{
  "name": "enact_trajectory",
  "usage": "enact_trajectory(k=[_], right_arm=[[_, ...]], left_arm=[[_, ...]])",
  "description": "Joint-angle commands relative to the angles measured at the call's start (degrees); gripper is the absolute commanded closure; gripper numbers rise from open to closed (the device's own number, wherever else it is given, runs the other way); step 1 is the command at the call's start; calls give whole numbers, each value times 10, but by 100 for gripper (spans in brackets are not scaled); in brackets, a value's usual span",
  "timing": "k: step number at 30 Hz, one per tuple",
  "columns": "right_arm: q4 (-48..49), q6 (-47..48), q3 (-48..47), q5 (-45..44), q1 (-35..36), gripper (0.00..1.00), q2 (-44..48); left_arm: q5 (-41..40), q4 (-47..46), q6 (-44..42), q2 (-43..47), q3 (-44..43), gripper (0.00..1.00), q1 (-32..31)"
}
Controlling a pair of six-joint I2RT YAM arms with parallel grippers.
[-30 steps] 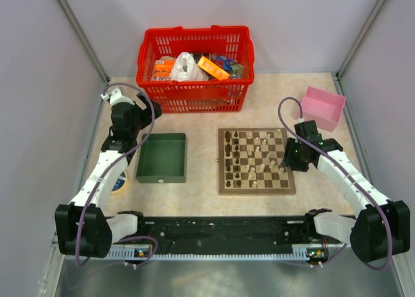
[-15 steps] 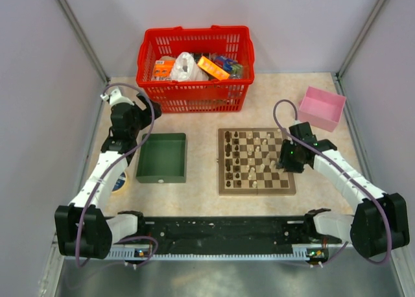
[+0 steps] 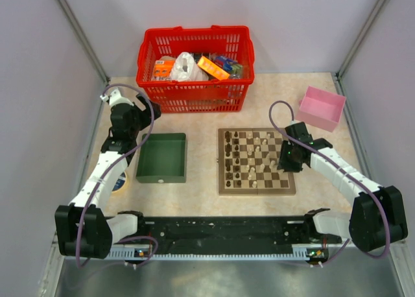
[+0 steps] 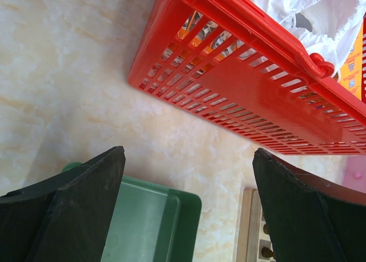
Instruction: Set up the chess pieces on the board
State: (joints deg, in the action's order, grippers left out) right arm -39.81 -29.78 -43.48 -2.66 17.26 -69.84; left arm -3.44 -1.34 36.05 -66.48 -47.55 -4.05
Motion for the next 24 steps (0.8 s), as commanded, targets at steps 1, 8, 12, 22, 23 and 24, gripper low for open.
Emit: enact_trajectory(k=[1,8,12,22,23,24], right_arm=[[16,8,-8,-18,8,67,-3],[15,10,-12,-12,8,78,1],[11,21,-29,-47,8,79,7],[68,72,-125,-94,-30,79,-72],[81,75,-128,-87,-39,79,-85],[84,77,-138,-77,-47,79,-96]], left_arm=[[1,-30,-2,14,4,1,5],[0,-32,0,14,5,1,5],[1,-32,1,14,5,1,5],[-1,-29,-5,15,2,1,7],[-1,-27,-5,15,1,1,8],[-1,-25,-6,15,0,1,9]])
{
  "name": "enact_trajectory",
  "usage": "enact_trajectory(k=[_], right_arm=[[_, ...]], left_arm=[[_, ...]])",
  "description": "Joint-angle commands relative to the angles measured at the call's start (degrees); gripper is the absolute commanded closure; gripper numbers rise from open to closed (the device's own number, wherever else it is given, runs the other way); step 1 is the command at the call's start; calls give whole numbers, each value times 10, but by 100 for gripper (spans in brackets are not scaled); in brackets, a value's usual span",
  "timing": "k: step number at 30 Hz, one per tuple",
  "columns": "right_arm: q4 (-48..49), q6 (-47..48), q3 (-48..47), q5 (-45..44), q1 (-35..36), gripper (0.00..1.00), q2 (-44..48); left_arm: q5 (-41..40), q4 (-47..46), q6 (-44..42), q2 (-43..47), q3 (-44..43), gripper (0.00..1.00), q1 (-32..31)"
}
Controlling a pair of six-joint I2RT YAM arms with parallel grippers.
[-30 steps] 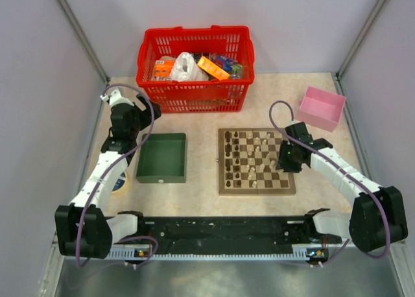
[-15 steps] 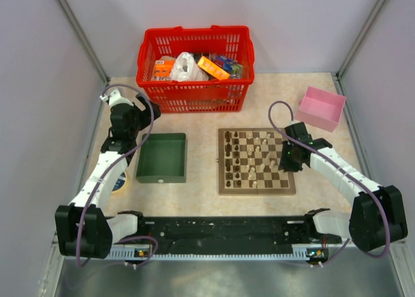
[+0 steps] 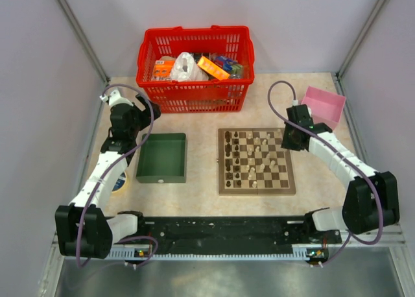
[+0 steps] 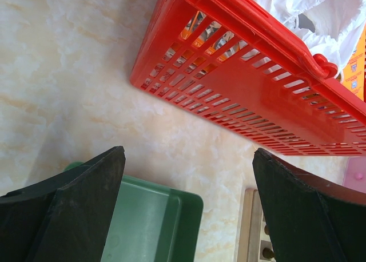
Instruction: Set up the chess pieces on the board
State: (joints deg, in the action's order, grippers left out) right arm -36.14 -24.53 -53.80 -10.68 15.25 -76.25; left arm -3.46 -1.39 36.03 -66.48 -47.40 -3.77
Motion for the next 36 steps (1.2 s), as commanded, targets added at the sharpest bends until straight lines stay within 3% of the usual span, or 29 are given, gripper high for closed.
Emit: enact_trajectory(k=[1,27,36], right_arm=[[55,27,-40,10,-34,79,-43],[131,26,-82,69,-55,78,-164],[129,33,-86,77,-54,68,-165]], left_arm=[[-1,-24,-6,14,-4,1,7],[5,-30,2,5,-9,1,10],[8,-33,2,-1,-10,1,10]])
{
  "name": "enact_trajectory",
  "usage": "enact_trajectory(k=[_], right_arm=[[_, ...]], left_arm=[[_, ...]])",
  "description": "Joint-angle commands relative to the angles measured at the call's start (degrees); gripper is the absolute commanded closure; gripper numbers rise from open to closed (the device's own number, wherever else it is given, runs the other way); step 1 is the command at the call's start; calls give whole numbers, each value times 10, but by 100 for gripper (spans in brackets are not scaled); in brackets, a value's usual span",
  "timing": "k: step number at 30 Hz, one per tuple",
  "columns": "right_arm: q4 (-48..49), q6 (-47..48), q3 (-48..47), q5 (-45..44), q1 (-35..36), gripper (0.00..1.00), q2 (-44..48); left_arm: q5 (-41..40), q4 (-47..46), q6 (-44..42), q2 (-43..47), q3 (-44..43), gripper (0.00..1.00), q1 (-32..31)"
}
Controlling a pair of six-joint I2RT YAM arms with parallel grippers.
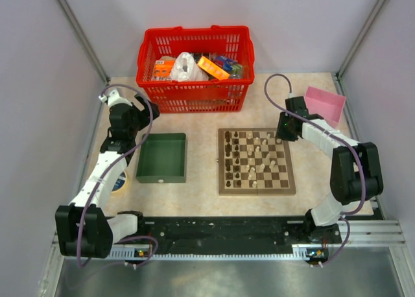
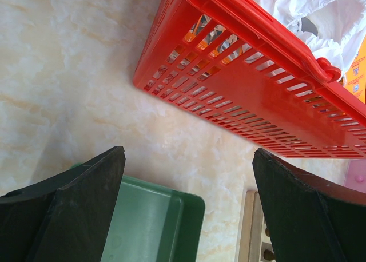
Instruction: Set up the chess pieces on the board
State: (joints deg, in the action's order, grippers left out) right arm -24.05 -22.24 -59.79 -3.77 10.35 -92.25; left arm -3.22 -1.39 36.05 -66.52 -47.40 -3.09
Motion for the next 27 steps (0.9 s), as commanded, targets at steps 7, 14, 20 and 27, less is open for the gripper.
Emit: enact_trajectory(k=[7,14,20,27], right_arm=[[-15,18,-45,3,-5,61,16],[-46,30,-31,-58,-5,53,113],[-57,24,19,0,12,52,187],[-87,1,56,11,77,51,210]], left_arm=[[8,-32,2,-2,-12,1,5],[7,-40,9,3,-5,1,5],[13,-45,14,7,1,1,6],[14,-48,15,17,9,1,7]])
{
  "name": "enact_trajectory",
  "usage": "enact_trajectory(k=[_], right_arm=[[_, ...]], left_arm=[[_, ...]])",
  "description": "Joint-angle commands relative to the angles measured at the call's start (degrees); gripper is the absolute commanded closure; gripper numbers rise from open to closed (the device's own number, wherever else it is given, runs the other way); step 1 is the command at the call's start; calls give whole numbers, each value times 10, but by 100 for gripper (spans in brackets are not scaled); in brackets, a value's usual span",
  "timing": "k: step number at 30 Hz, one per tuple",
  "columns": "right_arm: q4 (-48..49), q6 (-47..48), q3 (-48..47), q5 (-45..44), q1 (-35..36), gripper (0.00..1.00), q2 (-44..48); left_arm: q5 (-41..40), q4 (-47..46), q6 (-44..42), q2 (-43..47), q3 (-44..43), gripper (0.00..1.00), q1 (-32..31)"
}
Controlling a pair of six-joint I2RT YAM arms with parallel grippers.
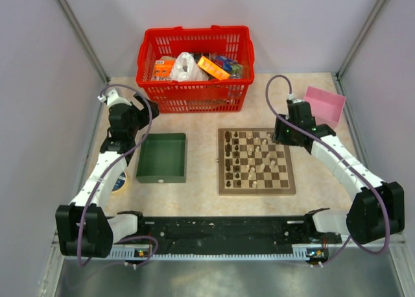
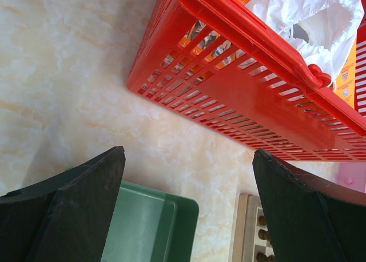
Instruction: Set up the chess pieces on the board
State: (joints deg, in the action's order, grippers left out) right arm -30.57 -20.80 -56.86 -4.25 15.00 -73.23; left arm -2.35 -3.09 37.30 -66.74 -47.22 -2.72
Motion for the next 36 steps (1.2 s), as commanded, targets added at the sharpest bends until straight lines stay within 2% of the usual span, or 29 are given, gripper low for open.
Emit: enact_trajectory(k=[1,14,23,36], right_arm=[[-23,-19,36,19,34,51,23],[-67,-28,69,30,67,51,49],[-80,-40,29,26,128,53,70],[-76,-41,30,39,157,60,9]], left_arm=[[3,-31,2,20,8,1,3],[0,-28,2,30,14,1,5],[-1,-29,4,33,17,1,6],[-2,-30,2,35,19,1,7]])
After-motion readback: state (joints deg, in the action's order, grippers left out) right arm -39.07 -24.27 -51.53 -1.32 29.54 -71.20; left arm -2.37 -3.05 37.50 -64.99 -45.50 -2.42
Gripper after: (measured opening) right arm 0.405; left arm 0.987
